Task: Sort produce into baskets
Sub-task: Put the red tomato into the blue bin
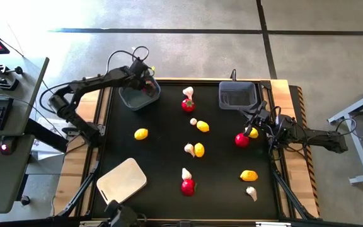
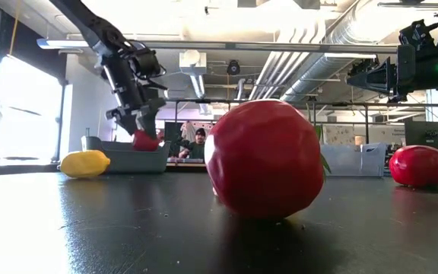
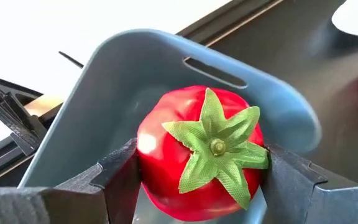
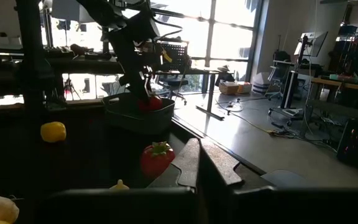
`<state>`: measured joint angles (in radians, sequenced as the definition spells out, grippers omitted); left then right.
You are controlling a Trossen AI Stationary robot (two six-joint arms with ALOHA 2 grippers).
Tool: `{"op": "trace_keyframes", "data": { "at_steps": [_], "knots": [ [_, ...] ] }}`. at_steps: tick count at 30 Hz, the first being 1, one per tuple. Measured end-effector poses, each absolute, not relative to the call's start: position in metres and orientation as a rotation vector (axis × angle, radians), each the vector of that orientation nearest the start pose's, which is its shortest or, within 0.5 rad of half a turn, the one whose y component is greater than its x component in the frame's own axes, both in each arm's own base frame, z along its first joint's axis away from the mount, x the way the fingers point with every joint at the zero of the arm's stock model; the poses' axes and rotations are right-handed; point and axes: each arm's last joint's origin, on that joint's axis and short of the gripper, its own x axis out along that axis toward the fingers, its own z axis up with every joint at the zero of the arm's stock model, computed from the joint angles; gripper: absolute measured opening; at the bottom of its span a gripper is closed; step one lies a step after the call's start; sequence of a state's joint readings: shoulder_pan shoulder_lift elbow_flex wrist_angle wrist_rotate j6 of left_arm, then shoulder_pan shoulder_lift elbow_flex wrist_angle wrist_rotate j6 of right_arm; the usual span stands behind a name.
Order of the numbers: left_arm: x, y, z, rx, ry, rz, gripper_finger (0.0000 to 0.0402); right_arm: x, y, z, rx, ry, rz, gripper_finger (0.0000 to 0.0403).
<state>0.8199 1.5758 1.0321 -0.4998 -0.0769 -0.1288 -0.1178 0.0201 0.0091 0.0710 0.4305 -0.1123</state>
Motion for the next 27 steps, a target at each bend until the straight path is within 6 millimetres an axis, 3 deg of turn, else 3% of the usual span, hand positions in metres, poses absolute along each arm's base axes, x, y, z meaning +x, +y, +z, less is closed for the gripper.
{"op": "trace_keyframes", "data": {
  "at_steps": [12, 27],
  "knots": [
    [0.2177, 0.2224, 0.2064, -0.457, 0.982, 0.830, 0.0298, 0.0935, -0.0232, 0.1717, -0.100, -0.029, -0.551, 0.0000],
    [0.2165, 0.2223, 0.2053, -0.384, 1.019, 0.768, 0.0302, 0.0935, -0.0232, 0.1717, -0.100, -0.029, -0.551, 0.0000]
  ]
}}
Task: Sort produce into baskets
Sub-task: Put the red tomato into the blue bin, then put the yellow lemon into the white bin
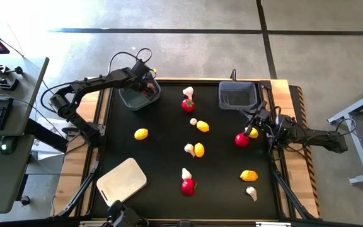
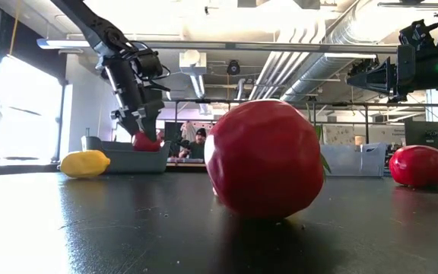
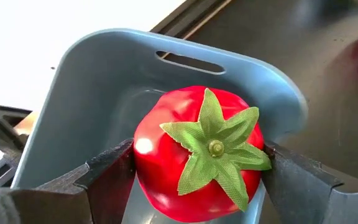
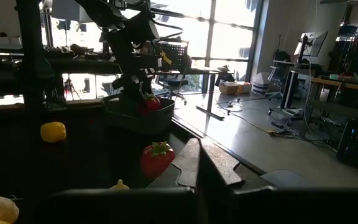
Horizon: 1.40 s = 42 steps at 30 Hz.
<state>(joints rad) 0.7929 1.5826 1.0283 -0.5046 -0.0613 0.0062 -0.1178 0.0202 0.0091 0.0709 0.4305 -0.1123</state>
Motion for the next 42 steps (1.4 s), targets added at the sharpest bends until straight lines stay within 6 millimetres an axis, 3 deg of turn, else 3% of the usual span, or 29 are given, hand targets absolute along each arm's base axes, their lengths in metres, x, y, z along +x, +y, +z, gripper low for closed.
{"op": "trace_keyframes", "data": {
  "at_steps": [18, 27, 34, 42],
  "knots": [
    [0.222, 0.230, 0.188, -0.345, 1.061, 0.712, 0.0305, 0.093, -0.023, 0.172, -0.100, -0.029, -0.551, 0.0000],
    [0.222, 0.229, 0.187, -0.320, 1.082, 0.690, 0.0349, 0.094, -0.023, 0.172, -0.100, -0.029, -0.551, 0.0000],
    [0.218, 0.226, 0.203, -0.298, 1.033, 0.710, 0.0358, 0.093, -0.023, 0.172, -0.100, -0.030, -0.551, 0.0000],
    [0.229, 0.204, 0.230, -0.186, 0.929, 0.634, 0.0351, 0.093, -0.023, 0.172, -0.100, -0.029, -0.551, 0.0000]
  ]
}}
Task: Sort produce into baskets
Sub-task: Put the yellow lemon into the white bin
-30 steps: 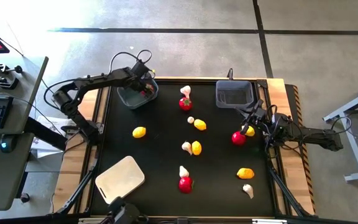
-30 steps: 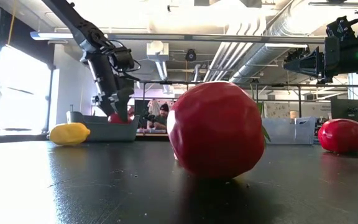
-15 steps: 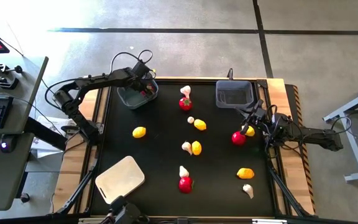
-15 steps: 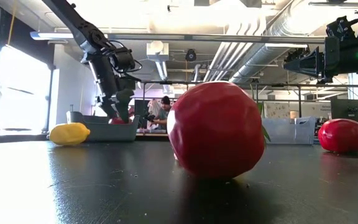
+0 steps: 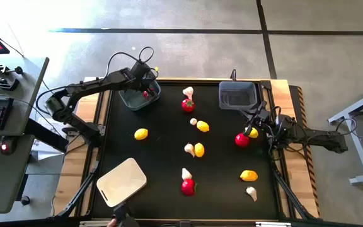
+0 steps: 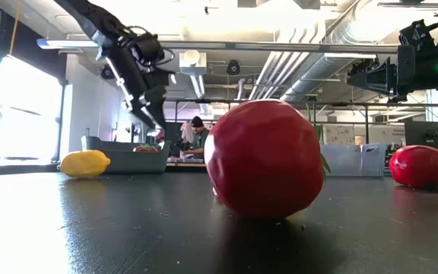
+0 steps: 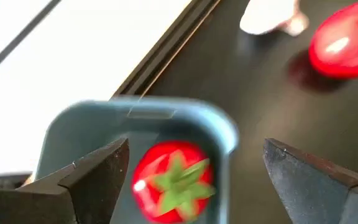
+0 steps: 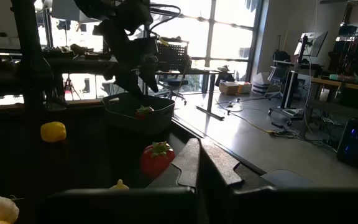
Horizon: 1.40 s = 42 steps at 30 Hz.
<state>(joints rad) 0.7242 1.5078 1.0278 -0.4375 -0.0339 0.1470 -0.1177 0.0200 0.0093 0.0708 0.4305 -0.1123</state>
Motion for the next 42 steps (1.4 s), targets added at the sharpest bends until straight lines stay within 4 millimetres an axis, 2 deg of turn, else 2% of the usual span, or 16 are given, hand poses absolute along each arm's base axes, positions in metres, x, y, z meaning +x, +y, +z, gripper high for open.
{"op": "trace_keyframes", "data": {
  "at_steps": [3, 6, 10, 16, 21, 27, 31, 35, 38, 42],
  "knots": [
    [0.241, 0.192, 0.232, -0.162, 0.831, 0.614, 0.0334, 0.094, -0.023, 0.172, -0.100, -0.029, -0.551, 0.0000],
    [0.252, 0.173, 0.222, -0.147, 0.740, 0.561, 0.0309, 0.094, -0.023, 0.172, -0.100, -0.029, -0.551, 0.0000],
    [0.265, 0.139, 0.209, -0.120, 0.623, 0.467, 0.0270, 0.094, -0.023, 0.172, -0.100, -0.029, -0.551, 0.0000],
    [0.276, 0.092, 0.200, -0.083, 0.465, 0.323, 0.0214, 0.094, -0.023, 0.172, -0.100, -0.029, -0.551, 0.0000],
    [0.281, 0.072, 0.199, -0.100, 0.414, 0.264, 0.0180, 0.094, -0.023, 0.172, -0.100, -0.029, -0.551, 0.0000],
    [0.283, 0.062, 0.198, -0.084, 0.430, 0.231, 0.0136, 0.094, -0.023, 0.172, -0.100, -0.029, -0.551, 0.0000],
    [0.281, 0.059, 0.196, -0.028, 0.362, 0.182, 0.0075, 0.094, -0.023, 0.172, -0.100, -0.029, -0.551, 0.0000],
    [0.270, 0.065, 0.189, 0.013, 0.228, 0.137, 0.0011, 0.094, -0.023, 0.172, -0.100, -0.029, -0.551, 0.0000],
    [0.262, 0.073, 0.189, -0.012, 0.130, 0.121, 0.0010, 0.093, -0.023, 0.172, -0.086, -0.036, -0.551, 0.0000],
    [0.256, 0.079, 0.186, -0.040, 0.125, 0.110, 0.0003, 0.093, -0.023, 0.172, -0.050, -0.035, -0.549, 0.0000]
  ]
}}
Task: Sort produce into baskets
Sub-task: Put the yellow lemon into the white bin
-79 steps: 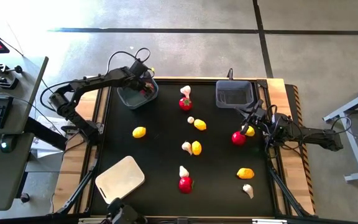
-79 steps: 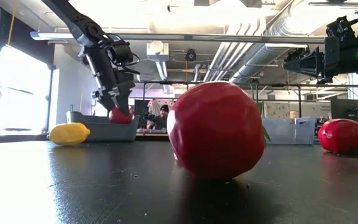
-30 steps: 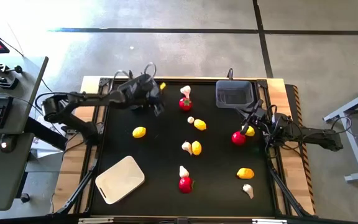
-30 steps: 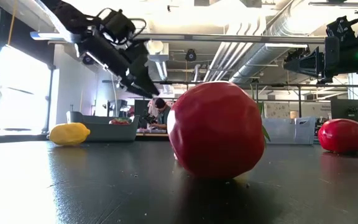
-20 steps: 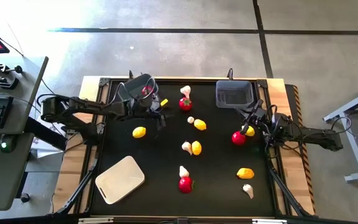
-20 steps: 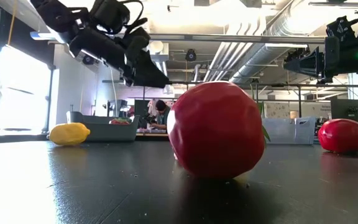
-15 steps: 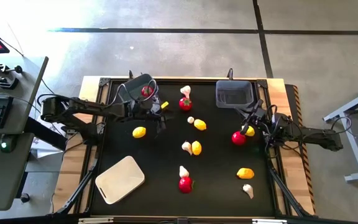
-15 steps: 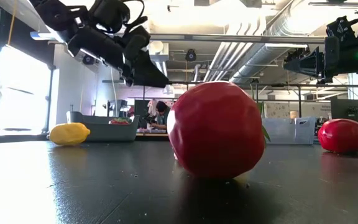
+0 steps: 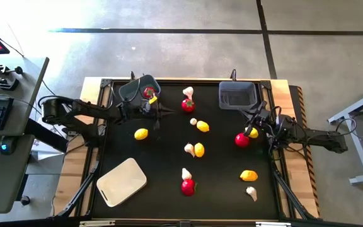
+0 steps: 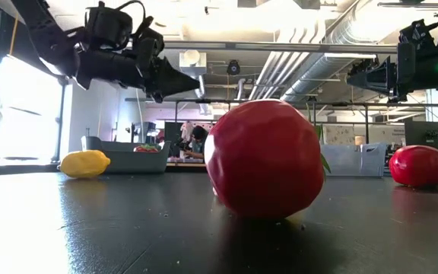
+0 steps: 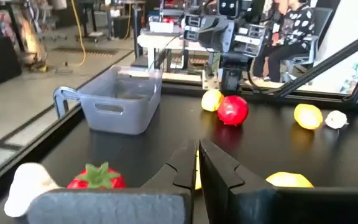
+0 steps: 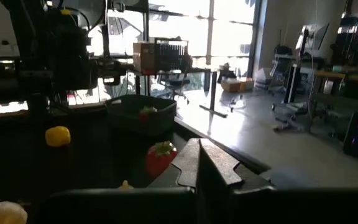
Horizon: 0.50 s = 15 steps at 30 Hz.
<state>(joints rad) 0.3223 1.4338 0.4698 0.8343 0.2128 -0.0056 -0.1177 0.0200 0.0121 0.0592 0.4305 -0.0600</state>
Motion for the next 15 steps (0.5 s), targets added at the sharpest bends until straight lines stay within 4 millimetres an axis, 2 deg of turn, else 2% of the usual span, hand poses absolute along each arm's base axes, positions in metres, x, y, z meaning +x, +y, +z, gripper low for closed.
{"op": "trace_keyframes", "data": {
  "at_steps": [8, 15],
  "knots": [
    [0.259, 0.072, 0.190, -0.010, 0.084, 0.079, 0.0001, 0.082, -0.021, 0.188, 0.144, 0.126, -0.531, 0.0001],
    [0.259, 0.070, 0.188, -0.013, 0.098, 0.072, 0.0001, 0.091, -0.021, 0.189, 0.293, 0.195, -0.534, 0.0039]
  ]
}}
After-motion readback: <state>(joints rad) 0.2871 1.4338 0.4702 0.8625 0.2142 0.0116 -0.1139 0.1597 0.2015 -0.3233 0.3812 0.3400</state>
